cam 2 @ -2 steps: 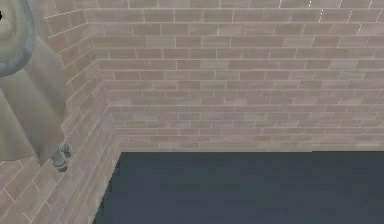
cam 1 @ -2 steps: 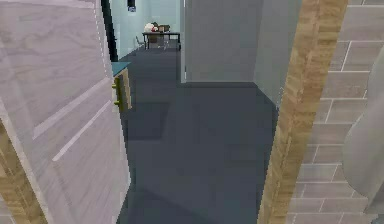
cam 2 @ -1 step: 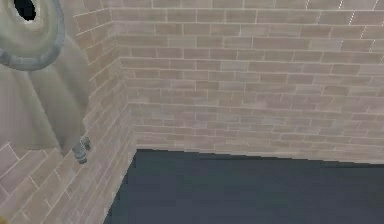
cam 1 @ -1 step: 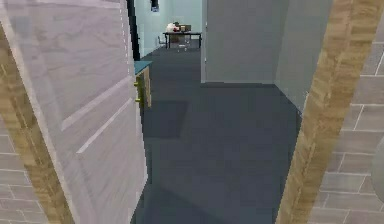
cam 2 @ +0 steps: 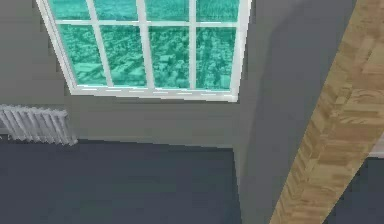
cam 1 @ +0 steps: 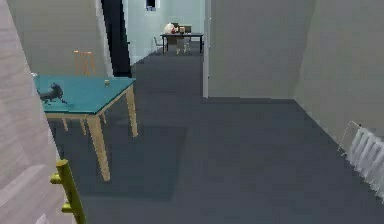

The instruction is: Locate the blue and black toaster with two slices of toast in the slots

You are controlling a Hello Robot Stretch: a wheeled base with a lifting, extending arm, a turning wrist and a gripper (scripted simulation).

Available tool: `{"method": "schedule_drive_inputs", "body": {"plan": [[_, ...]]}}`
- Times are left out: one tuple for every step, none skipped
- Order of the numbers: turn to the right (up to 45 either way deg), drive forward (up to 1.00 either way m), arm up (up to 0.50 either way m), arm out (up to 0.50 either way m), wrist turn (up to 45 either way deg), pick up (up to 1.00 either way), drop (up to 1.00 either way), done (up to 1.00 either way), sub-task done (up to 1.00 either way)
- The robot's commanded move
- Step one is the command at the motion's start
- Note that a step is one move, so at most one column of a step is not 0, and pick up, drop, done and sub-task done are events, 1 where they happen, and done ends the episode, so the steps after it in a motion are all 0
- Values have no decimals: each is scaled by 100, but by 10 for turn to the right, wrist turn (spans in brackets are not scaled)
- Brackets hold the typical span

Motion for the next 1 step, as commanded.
{"method": "schedule_drive_inputs", "body": {"plan": [[-30, 0, 0, 0, 0, 0, 0, 0, 0]]}}
